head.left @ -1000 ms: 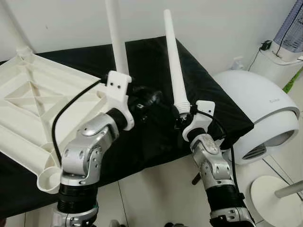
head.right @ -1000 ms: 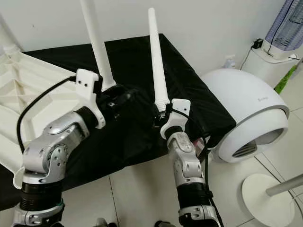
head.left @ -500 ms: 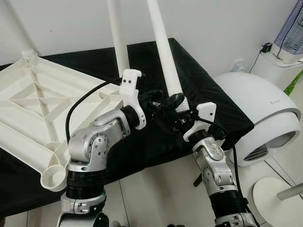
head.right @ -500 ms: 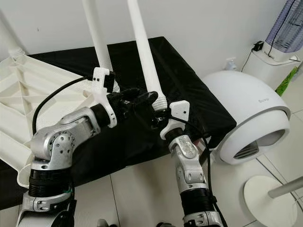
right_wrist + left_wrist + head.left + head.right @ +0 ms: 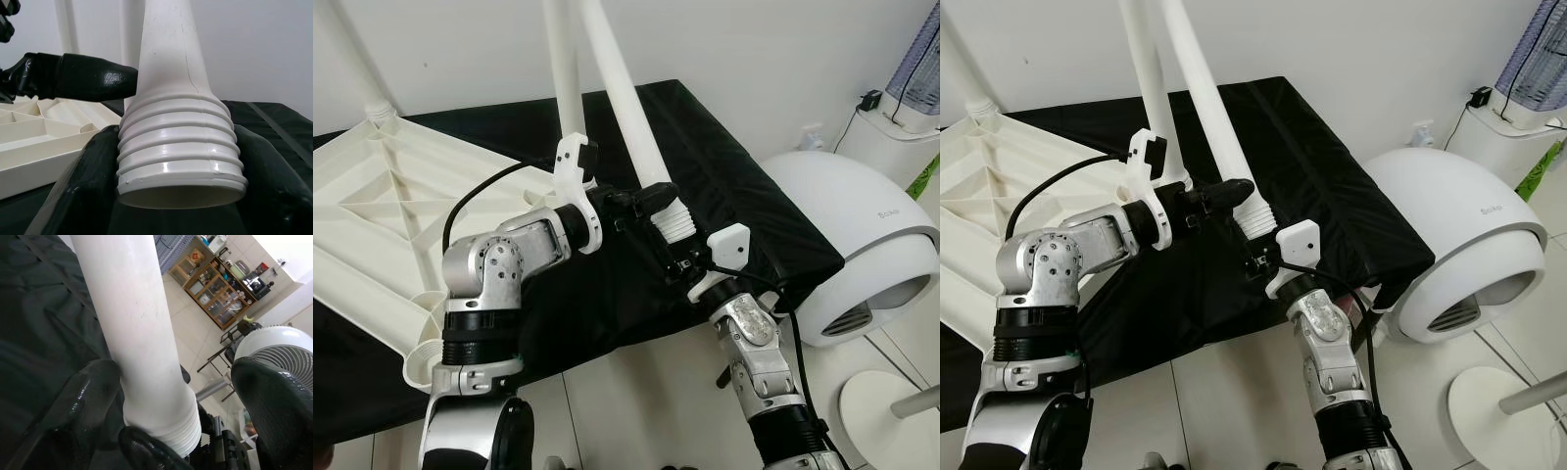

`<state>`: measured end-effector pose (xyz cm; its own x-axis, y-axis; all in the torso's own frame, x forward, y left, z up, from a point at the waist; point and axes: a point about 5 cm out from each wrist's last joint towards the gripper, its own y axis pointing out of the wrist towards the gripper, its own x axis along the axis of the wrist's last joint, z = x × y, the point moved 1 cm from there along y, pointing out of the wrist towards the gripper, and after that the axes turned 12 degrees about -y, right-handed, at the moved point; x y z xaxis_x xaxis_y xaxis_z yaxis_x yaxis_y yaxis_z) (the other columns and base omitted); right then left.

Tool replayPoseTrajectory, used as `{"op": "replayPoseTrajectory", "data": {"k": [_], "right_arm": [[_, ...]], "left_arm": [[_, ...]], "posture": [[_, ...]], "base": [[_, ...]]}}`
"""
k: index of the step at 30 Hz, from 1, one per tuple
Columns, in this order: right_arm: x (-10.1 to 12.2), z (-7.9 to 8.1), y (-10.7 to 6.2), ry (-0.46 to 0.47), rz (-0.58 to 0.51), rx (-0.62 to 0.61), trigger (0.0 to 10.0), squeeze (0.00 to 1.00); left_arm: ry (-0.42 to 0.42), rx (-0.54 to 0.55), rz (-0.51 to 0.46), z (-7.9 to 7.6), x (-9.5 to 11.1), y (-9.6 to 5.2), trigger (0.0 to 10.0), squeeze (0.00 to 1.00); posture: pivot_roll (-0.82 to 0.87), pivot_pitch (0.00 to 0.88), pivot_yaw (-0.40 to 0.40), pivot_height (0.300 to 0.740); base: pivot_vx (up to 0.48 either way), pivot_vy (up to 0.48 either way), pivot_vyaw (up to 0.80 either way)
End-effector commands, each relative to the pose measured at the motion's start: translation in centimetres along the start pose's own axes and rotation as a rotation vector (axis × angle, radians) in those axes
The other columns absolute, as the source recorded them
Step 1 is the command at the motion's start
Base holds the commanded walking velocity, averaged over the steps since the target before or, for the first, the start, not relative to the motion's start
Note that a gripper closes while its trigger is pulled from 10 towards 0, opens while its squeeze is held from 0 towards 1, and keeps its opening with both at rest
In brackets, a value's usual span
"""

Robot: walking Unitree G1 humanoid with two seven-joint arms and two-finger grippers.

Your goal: Building children table

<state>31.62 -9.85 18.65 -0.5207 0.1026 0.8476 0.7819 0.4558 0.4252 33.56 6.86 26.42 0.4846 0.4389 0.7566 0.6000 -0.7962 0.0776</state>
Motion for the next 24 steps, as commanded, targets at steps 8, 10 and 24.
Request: {"op": "replayPoseTrajectory", "data": {"k": [8,10,24], "right_arm": [[0.6,0.8,-0.1,-0.042,-0.052,-0.008,10.0,0.00],[0.6,0.8,-0.1,-0.042,-0.053,-0.009,10.0,0.00],[0.5,0.8,-0.2,-0.062,-0.054,-0.018,10.0,0.00]], "left_arm": [[-0.022,-0.011,0.027,-0.5,0.7,1.1,10.0,0.00],[-0.020,-0.011,0.027,-0.6,0.7,1.2,10.0,0.00],[-0.040,0.067,-0.059,-0.9,2.7,3.9,10.0,0.00]], "posture": [[-0.09,0.086,0.082,0.740],[-0.09,0.086,0.082,0.740],[-0.09,0.095,0.088,0.740]], "base": [[0.000,0.000,0.00],[0.000,0.000,0.00],[0.000,0.000,0.00]]}}
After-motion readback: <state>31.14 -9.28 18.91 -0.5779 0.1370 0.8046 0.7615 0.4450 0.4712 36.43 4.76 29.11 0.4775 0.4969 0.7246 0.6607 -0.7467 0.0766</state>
